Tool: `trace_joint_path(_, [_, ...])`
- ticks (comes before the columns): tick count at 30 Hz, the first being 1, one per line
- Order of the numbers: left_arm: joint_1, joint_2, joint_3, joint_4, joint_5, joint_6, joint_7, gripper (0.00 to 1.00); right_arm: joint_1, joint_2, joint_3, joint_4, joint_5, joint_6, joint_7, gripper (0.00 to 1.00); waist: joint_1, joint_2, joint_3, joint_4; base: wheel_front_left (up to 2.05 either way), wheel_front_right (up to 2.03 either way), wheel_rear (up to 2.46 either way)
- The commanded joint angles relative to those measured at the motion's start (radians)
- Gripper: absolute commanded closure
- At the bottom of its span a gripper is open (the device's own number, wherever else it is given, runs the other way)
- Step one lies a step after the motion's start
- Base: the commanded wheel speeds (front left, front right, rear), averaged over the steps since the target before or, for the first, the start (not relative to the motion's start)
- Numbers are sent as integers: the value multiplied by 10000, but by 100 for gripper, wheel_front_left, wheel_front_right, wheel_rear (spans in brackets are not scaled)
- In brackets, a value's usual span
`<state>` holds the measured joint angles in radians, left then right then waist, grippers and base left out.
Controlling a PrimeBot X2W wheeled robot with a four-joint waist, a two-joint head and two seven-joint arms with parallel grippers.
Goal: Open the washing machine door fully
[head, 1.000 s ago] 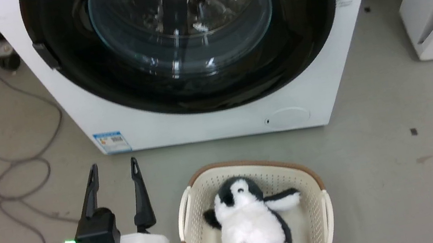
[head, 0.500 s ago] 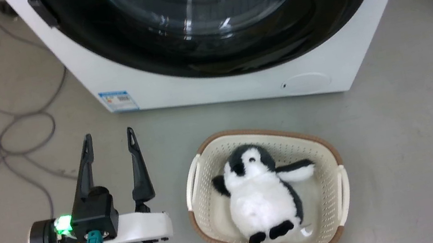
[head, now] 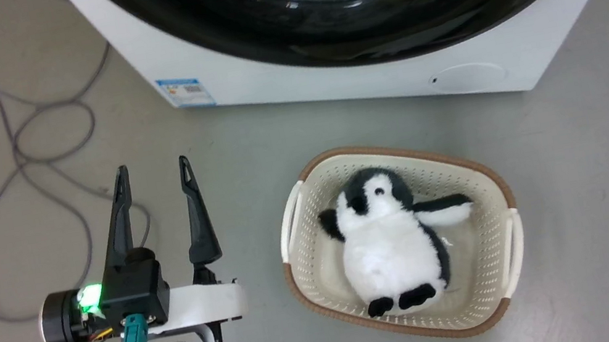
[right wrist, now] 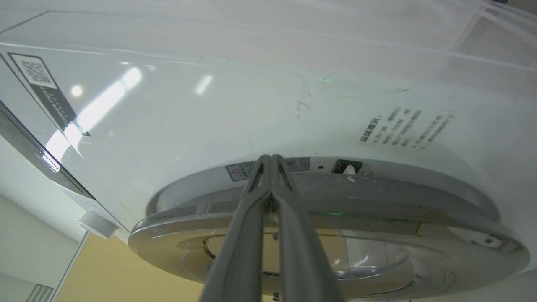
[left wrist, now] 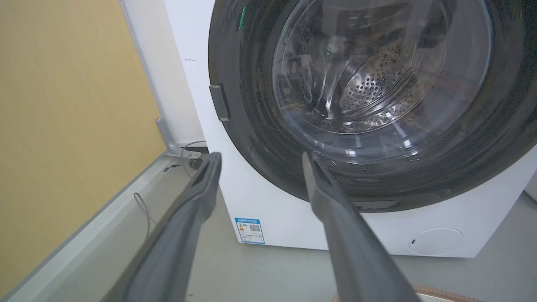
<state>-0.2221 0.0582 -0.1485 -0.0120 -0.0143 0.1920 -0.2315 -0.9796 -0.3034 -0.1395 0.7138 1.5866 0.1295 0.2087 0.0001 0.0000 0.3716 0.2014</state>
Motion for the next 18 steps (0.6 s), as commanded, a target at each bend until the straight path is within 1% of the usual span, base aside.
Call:
trace_joint_path(1, [-188, 6, -40, -20, -85, 72, -113, 0, -352, -142, 22, 188, 301, 11, 55, 100, -1, 0, 110, 117, 0, 0, 0])
trace_joint_path(10, [-411, -36, -193, 36, -147, 237, -302, 0, -1073, -378, 457, 755, 859, 12, 655, 100, -1, 0, 458, 440, 0, 0, 0])
trace_joint_path(18, [-399, -54, -175, 114, -142, 163, -302, 0, -765, -278, 1069, 597, 383, 12, 1354, 100, -1, 0, 415, 383, 0, 0, 0])
